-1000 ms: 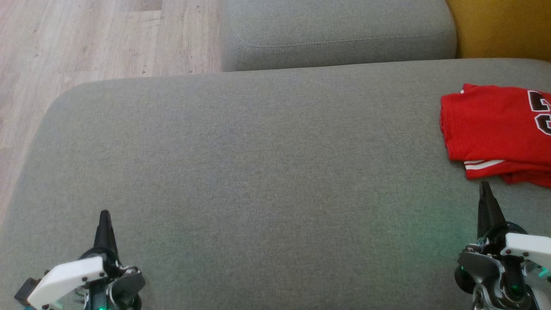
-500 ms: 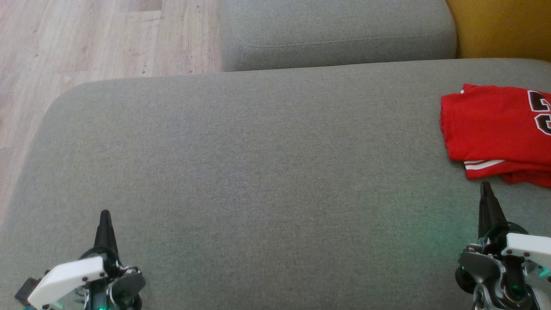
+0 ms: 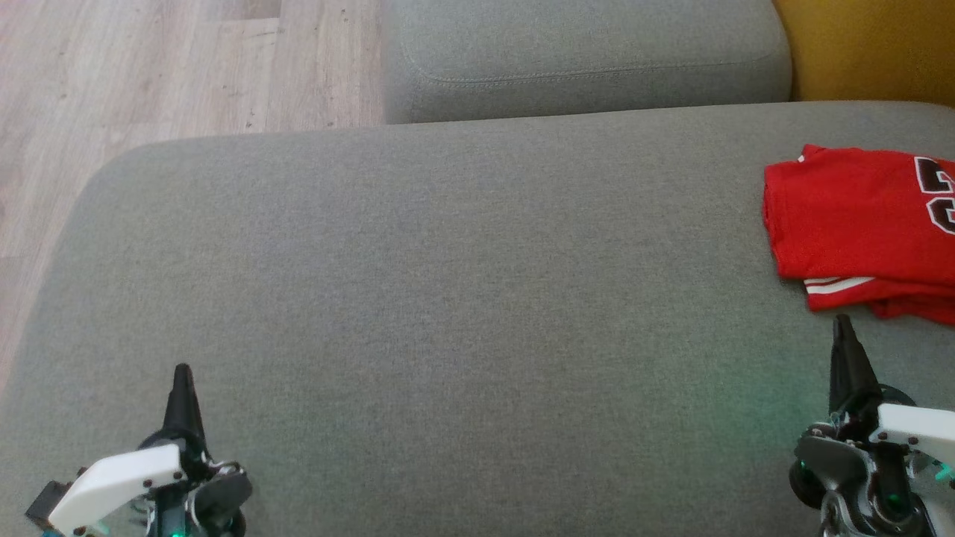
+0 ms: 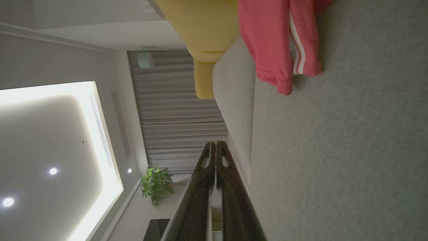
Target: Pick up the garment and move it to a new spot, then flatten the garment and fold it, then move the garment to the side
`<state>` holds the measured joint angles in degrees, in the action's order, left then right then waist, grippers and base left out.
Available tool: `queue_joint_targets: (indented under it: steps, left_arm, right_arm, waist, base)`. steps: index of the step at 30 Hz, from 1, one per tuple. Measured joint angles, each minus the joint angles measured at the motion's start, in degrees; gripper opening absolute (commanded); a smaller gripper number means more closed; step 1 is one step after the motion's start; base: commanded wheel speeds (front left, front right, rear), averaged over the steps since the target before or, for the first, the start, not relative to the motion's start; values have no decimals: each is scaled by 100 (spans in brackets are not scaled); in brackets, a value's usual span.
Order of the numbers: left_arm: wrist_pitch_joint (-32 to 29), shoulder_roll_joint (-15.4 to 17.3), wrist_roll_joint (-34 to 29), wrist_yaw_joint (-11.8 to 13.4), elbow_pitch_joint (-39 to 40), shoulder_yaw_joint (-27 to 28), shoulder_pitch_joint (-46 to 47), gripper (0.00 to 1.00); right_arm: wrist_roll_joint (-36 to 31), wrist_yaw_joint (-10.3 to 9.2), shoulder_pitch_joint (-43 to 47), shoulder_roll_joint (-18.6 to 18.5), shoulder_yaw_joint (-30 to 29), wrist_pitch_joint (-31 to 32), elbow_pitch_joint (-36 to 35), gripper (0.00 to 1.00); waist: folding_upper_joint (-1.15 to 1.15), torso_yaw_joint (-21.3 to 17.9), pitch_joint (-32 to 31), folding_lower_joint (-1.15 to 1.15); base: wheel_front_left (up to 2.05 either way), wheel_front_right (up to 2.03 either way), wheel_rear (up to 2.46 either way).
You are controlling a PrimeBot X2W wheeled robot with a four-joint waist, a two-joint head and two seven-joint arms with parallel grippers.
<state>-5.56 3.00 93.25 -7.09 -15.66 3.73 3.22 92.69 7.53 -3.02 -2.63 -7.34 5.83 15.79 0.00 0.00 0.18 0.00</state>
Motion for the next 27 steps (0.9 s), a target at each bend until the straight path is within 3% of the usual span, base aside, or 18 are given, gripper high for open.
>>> queue_joint_targets:
  steps: [27]
  left_arm:
    - [-25,-5,-7,0,-1,10,0,0]
  right_arm:
    - [0,0,0,2,-14,8,0,0]
  waist:
    - [0,0,0,0]
  base:
    - [0,0,0]
